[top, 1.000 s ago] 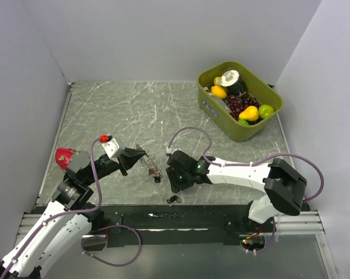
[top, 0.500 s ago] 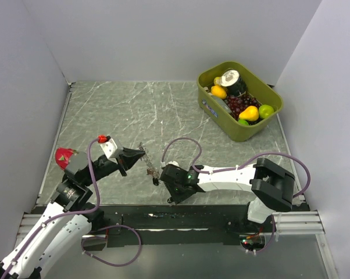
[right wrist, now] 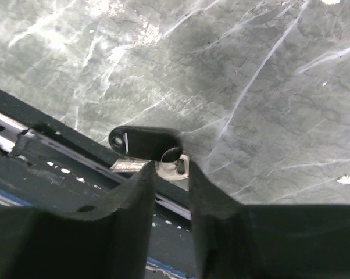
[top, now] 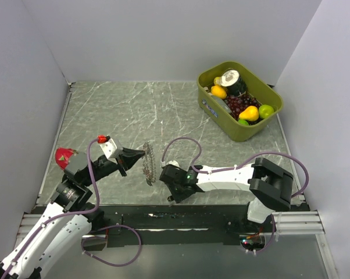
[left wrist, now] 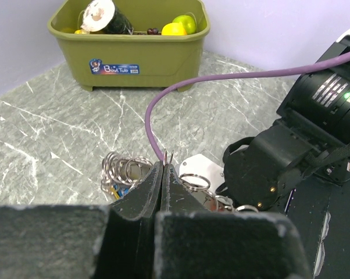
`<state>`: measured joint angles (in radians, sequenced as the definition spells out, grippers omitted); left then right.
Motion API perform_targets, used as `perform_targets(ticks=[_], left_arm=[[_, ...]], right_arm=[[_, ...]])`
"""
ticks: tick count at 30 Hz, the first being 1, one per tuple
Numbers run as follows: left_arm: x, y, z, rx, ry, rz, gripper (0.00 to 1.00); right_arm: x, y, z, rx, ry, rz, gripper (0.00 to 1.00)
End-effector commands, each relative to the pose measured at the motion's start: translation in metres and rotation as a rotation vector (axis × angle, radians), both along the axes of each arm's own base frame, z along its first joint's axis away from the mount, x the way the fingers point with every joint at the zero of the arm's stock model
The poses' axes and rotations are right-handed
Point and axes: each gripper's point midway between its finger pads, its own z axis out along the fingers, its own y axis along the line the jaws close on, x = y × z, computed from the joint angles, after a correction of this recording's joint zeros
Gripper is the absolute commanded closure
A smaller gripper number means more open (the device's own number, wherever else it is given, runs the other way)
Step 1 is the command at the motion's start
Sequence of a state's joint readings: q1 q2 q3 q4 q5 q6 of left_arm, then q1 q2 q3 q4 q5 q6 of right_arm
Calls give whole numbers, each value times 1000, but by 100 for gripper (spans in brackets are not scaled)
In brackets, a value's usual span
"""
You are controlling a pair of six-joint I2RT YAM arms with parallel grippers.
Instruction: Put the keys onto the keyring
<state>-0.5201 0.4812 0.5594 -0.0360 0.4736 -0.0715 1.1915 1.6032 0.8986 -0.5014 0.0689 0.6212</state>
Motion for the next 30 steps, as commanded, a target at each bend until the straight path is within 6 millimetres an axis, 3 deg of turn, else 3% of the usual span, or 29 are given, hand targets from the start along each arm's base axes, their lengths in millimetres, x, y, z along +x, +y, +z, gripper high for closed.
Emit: perform_targets(ticks=[1,4,8,22,30], left_arm=[[-3,1,18,-38,-49,-4,99],[-3,2,19,-39,-53,-1,99],[-3,2,17,-39,-51,2,99],[-4,3,12,-21,-44,3,99],[-5,1,10,5,-46,-20,99]], right_arm=[[9,11,2,8,-31,-9,78],[10,11,5,14,-40,-10,93],[14,10,20,36,-72,-16,100],[31,8,73,164,-230,26,100],[33,8,115,320,-355,163,100]])
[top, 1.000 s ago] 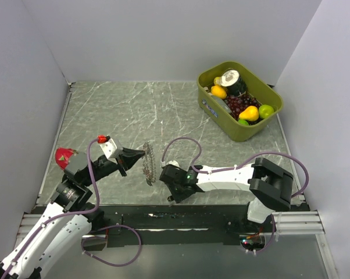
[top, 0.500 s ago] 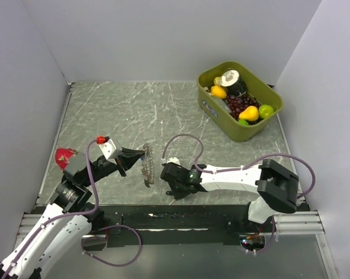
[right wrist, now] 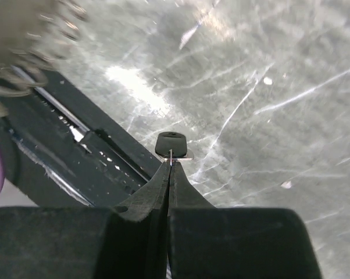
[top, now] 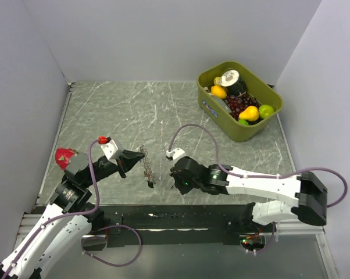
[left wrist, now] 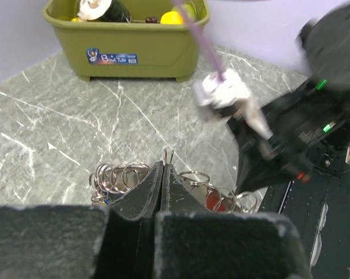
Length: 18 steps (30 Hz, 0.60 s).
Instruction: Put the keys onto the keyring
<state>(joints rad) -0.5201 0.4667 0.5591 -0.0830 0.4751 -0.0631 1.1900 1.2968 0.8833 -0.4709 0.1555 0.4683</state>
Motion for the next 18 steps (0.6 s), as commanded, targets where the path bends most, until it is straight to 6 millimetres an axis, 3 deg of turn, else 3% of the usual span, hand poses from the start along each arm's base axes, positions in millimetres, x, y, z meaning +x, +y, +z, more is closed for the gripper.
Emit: perform_targets(ticks=[1,6,10,14,18], left_arm=[[-4,-2,18,-15,-68,-33,99],[-6,-6,14,14,-71,-70,99],[-11,-11,14,51,-108,-126,99],[-27,-19,16,68,-166,-245,99],[-36,-21,22,61,-234,-291,99]], right_arm=[[8,5,34,128,-129,91,100],[4,0,64,246,-227,206,100],[-13,1,88,343,-278,357,100],[-29,-1,122,481,-342,477,100],[-32,-5,139,534,-340,499,100]])
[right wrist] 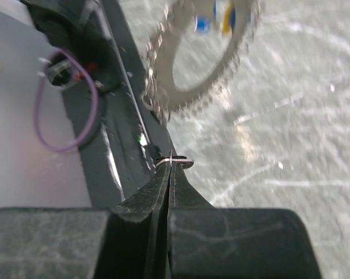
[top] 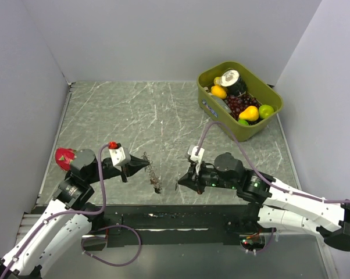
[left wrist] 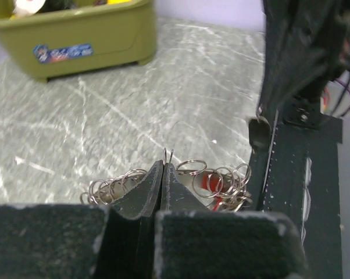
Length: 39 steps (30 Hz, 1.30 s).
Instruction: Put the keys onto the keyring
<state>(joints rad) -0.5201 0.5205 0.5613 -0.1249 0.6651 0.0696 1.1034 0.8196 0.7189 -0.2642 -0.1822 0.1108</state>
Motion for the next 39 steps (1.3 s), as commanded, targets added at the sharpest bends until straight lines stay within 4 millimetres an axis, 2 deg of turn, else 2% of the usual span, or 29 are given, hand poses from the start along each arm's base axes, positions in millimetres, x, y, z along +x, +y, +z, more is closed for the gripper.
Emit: perform_targets(ticks=[1,3,4,6,7,8,10,11,13,14,17,20,25,31,39], left_arm=[[-17,-4,43,-61,-194,-108,99],[-17,-5,43,-60,-197,-113,99],[-16,-6,43,-52,-200,-118,99],[-19,-8,42,-39,-193,-149,99],[-18,-10,39,-29,-186,-159,99],[-18,-10,38,-22,-188,-167,99],[-18,-11,37,-10,-196,-178,99],[-17,-11,37,-9,-202,-175,99],[-15,-11,38,-5,-212,-170,99],[-15,-11,39,-5,-217,-169,99],[-13,-12,41,-5,-219,-169,99],[-10,-14,41,-10,-212,-167,99],[-6,-16,41,-17,-210,-160,99],[-7,-16,42,-20,-207,-166,99],[-9,-17,42,-26,-202,-176,99]], right_arm=[[-6,5,35,110,-50,94,100],[-3,5,40,110,-48,84,100],[-2,6,36,86,-36,83,100],[4,7,47,86,-49,61,100],[7,10,45,67,-35,52,100],[10,12,57,80,-45,47,100],[15,19,58,47,-50,53,100],[18,21,70,49,-61,55,100],[22,27,71,21,-76,72,100],[22,29,80,31,-79,73,100],[27,37,89,28,-121,102,100],[30,48,89,10,-124,129,100],[33,62,77,-29,-98,163,100],[37,71,69,-46,-83,170,100],[39,77,72,-23,-86,171,100]])
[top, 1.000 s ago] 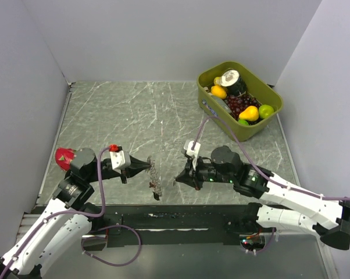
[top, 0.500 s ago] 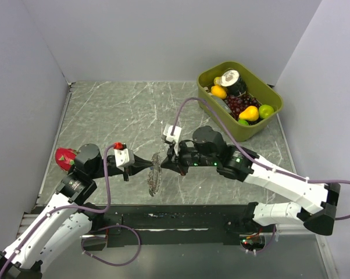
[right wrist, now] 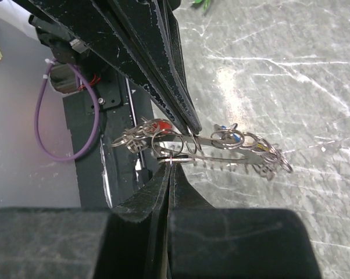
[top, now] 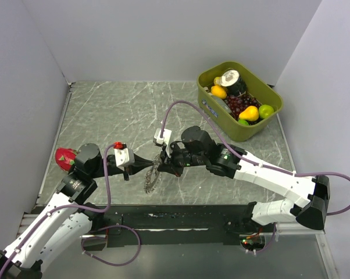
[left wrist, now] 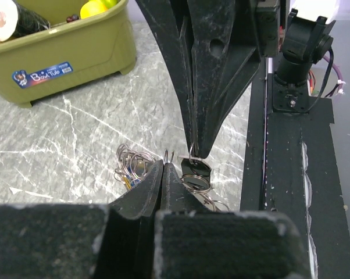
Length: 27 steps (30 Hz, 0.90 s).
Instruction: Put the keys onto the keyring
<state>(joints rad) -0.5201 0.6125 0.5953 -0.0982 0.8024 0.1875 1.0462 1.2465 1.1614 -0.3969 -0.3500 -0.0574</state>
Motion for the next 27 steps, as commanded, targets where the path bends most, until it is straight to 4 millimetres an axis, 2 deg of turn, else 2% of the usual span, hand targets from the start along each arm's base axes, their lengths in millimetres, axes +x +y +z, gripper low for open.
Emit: perform_targets(ticks=[1,17,27], left_arm=[[-5,-3,41,-76,-120,-44,99],[-15,-2,39,-75,-115,-79,99],[-12,-1,34,-46,-113,-67,99]], right_arm=[[7,10,32,81,-48,6,100],[23,8,34,104,-58,-72,100],[15,7,42,142,-82,-19,100]])
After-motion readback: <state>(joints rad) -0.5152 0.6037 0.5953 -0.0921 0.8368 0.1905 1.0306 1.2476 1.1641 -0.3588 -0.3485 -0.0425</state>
